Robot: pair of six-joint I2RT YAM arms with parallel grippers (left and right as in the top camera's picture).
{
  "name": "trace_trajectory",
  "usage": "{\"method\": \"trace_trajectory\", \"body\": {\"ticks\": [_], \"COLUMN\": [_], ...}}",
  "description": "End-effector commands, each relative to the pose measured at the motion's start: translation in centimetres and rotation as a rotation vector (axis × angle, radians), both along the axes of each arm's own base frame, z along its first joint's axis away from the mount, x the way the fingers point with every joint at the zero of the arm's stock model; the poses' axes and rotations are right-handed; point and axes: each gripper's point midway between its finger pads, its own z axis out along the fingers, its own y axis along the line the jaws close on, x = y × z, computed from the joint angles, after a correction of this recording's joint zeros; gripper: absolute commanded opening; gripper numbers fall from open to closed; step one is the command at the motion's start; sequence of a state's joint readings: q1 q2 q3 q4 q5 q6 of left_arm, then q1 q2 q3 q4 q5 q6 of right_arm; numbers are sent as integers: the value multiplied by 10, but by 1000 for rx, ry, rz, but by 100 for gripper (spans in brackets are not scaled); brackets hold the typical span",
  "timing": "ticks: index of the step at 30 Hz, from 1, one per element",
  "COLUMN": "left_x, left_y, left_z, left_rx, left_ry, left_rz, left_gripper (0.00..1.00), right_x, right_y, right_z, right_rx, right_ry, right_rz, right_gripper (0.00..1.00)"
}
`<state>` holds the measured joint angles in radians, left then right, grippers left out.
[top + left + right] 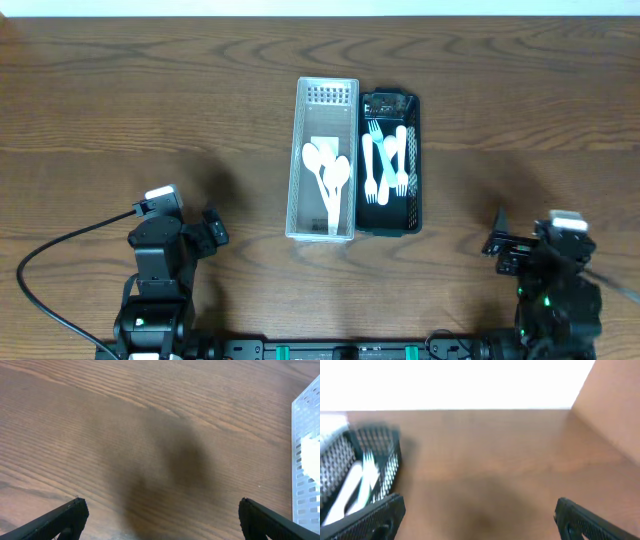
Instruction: Pack container
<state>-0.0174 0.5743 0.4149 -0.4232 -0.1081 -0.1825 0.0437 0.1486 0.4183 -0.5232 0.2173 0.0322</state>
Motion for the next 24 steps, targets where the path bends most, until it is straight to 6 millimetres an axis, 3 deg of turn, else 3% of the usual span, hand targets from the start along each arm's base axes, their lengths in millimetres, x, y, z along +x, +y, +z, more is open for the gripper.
{"method": "trace_trajectory", "body": {"ticks": [1,5,12,18,24], "left_x": [-1,-1,-1,-1,-1], "left_y": [-2,-1,-1,-1,-1], "left_z": [-3,-3,-3,-3,-3], "left_rx": [3,3,3,3,3], "left_ry": [9,9,9,9,9], "left_rz": [-10,-10,-10,-10,-10], "left_gripper": [98,98,98,98,98], "right_x": [7,13,19,28,32], "right_y": [2,2,3,14,37], "right_z": [5,24,30,0,-48], "right_rx": [-21,-14,-7,-6,12], "right_ry": [-124,-324,-453,-415,-217], "right_rz": [11,8,11,73,218], "right_gripper": [99,99,99,99,99]}}
